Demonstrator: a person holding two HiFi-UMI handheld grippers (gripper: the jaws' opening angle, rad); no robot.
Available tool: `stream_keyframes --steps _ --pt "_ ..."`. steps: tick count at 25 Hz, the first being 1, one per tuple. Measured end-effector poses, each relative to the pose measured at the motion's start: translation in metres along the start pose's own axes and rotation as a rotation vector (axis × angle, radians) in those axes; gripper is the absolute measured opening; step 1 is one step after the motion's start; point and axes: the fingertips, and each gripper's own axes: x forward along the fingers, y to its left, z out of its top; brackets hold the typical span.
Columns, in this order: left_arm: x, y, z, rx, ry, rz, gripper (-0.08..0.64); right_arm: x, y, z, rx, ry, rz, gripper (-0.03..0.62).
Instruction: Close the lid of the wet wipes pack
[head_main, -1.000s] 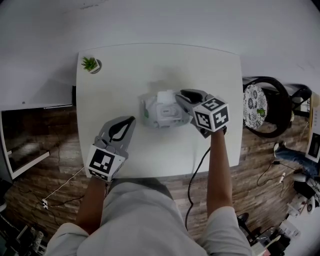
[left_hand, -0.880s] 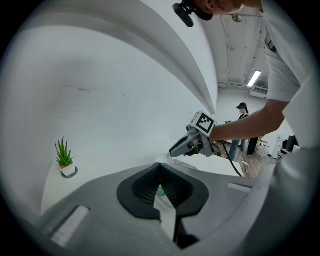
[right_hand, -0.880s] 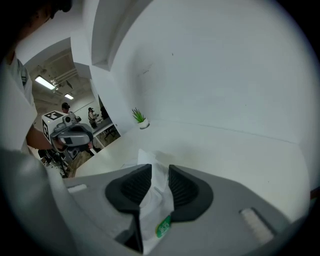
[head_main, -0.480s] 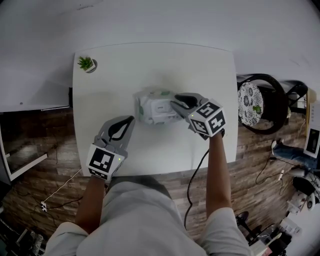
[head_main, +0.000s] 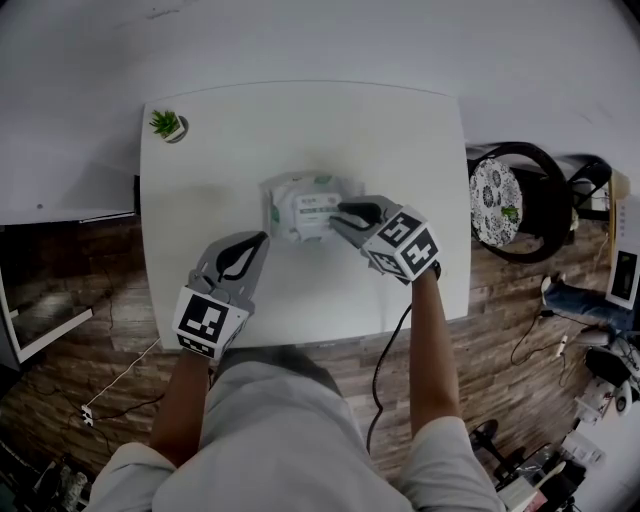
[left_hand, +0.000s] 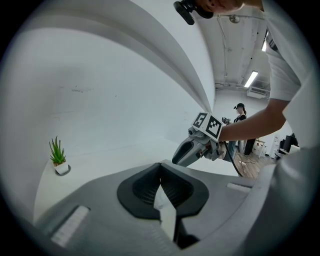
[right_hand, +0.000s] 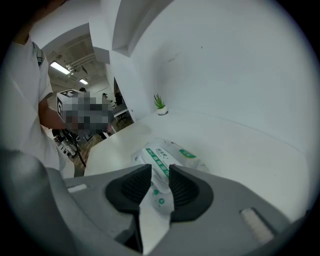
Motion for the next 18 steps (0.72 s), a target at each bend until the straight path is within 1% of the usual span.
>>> stream_keyframes --steps 8,11,15,18 --pt "0.0 -0.008 -0.004 -0.009 0.0 0.0 0.006 0.006 0.008 0.004 0.048 -0.047 -0.007 0.115" --pt "-0.001 -0.009 -0.003 -0.009 -0.001 0.001 0.006 0.011 0.009 0.002 0.073 -0.049 -0.007 0.115" --pt "0.0 -0.009 -0.006 -0.01 0.001 0.003 0.006 0.014 0.009 -0.003 0.137 -0.051 -0.002 0.115" --pt "0.001 -0.011 -0.005 -0.013 0.003 0.002 0.006 0.016 0.01 -0.004 0.142 -0.048 -0.005 0.115"
